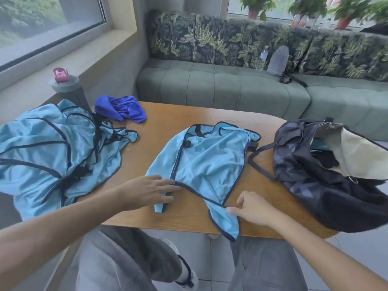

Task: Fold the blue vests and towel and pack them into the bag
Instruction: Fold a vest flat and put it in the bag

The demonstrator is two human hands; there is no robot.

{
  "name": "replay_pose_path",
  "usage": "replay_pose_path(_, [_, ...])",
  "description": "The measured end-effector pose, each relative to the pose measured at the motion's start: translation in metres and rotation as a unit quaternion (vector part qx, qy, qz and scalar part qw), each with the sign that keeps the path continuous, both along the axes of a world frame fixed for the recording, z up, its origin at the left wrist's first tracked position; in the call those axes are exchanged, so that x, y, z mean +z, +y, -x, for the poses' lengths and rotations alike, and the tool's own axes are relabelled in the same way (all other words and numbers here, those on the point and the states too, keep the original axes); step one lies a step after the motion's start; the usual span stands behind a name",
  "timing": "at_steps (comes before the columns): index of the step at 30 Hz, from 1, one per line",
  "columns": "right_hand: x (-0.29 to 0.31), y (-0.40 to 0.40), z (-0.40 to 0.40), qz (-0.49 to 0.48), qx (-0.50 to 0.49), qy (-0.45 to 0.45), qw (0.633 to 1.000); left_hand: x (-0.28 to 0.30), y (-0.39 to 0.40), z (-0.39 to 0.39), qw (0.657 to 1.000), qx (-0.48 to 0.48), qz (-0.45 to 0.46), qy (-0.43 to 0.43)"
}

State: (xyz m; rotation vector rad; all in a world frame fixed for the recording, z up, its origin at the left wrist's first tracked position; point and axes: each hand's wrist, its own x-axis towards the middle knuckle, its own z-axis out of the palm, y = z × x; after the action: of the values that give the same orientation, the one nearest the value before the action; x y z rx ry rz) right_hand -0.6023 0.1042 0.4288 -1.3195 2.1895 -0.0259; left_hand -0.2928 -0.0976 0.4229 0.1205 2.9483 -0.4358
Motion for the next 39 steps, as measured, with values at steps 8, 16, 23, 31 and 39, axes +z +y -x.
replay_pose_path(8, [-0.017, 0.021, -0.034, 0.049, -0.037, -0.035, 0.997, 0.005, 0.008, -0.024, 0.994, 0.104, 0.016, 0.028])
replay_pose_path(16, [0.027, 0.029, -0.028, 0.198, -0.108, -0.106, 0.968, 0.057, 0.027, -0.050, 0.992, -0.012, 0.074, 0.103])
replay_pose_path(23, [0.115, 0.040, -0.018, 0.250, 0.027, 0.017, 0.968, 0.069, 0.102, -0.054, 0.987, -0.027, 0.037, -0.157])
replay_pose_path(31, [0.205, 0.074, -0.029, 0.264, 0.051, 0.147, 0.952, 0.148, 0.164, -0.054, 0.966, 0.234, 0.042, -0.106])
replay_pose_path(39, [0.308, 0.123, -0.063, 0.429, -0.006, 0.177, 0.886, 0.271, 0.207, -0.080, 0.907, 0.330, 0.261, -0.002])
